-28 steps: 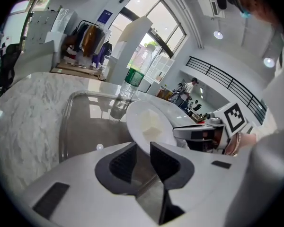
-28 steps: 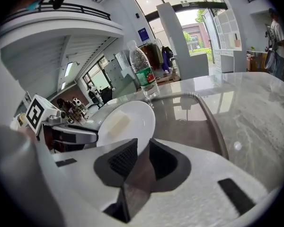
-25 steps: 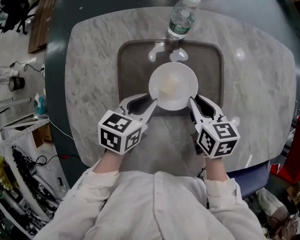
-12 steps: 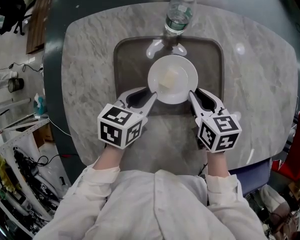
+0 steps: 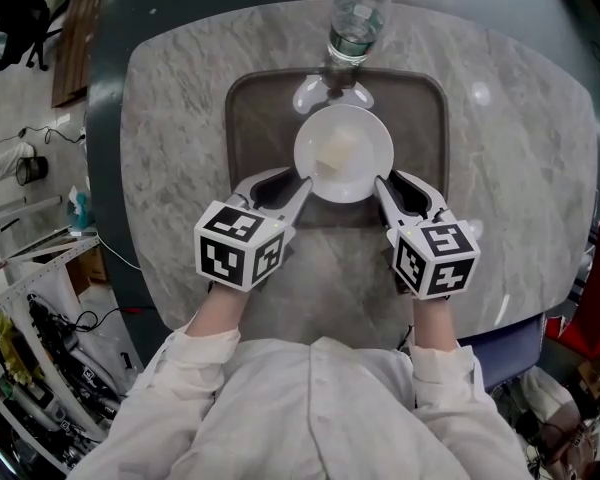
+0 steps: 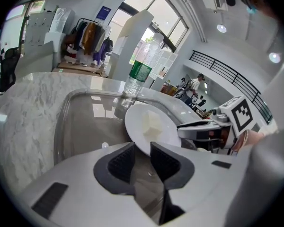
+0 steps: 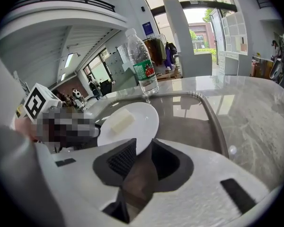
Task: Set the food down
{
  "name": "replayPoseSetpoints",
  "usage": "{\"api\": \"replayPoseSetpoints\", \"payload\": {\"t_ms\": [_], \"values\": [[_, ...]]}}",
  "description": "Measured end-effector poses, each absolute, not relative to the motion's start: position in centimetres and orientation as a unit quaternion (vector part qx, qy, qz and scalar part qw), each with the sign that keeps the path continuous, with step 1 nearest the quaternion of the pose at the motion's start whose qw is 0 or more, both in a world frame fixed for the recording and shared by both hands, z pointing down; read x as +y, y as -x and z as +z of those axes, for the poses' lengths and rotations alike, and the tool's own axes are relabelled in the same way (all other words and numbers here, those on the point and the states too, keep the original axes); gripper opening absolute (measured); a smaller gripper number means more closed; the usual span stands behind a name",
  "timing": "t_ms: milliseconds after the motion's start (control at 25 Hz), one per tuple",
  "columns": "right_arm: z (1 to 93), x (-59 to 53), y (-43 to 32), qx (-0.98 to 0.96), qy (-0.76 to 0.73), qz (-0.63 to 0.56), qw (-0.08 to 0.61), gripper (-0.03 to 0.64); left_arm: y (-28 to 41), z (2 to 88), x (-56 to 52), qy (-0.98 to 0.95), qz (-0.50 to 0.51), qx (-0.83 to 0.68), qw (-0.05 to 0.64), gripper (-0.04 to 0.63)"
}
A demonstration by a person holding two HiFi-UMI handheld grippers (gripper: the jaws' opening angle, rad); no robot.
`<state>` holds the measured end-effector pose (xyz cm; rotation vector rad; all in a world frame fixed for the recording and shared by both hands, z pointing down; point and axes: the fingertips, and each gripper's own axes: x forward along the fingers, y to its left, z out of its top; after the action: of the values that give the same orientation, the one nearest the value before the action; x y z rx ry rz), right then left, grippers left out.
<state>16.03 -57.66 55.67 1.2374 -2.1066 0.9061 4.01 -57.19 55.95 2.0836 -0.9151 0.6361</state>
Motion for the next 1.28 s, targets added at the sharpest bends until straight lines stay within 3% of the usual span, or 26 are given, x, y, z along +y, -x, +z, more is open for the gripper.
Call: {"api": "replayPoseSetpoints", "payload": {"t_ms": [520, 960, 1280], "values": [[55.0, -57.4, -16.1, -0.783, -0.464, 0.322, 0.262, 0.071, -3.4, 55.1, -57.1, -0.824, 0.241, -0.361, 0.364, 0.094], [51.0, -54.0, -15.5, -0.796, -0.479, 0.297, 0.219, 0.069, -3.1, 51.2, -54.6, -0.853, 0.213, -0.342, 0.332, 0.092], [46.9, -48.5, -14.3, -0.807, -0.491, 0.269, 0.187, 0.037, -3.0, 46.4, -50.4, -0.894, 0.149, -0.31, 0.285, 0.031]]}}
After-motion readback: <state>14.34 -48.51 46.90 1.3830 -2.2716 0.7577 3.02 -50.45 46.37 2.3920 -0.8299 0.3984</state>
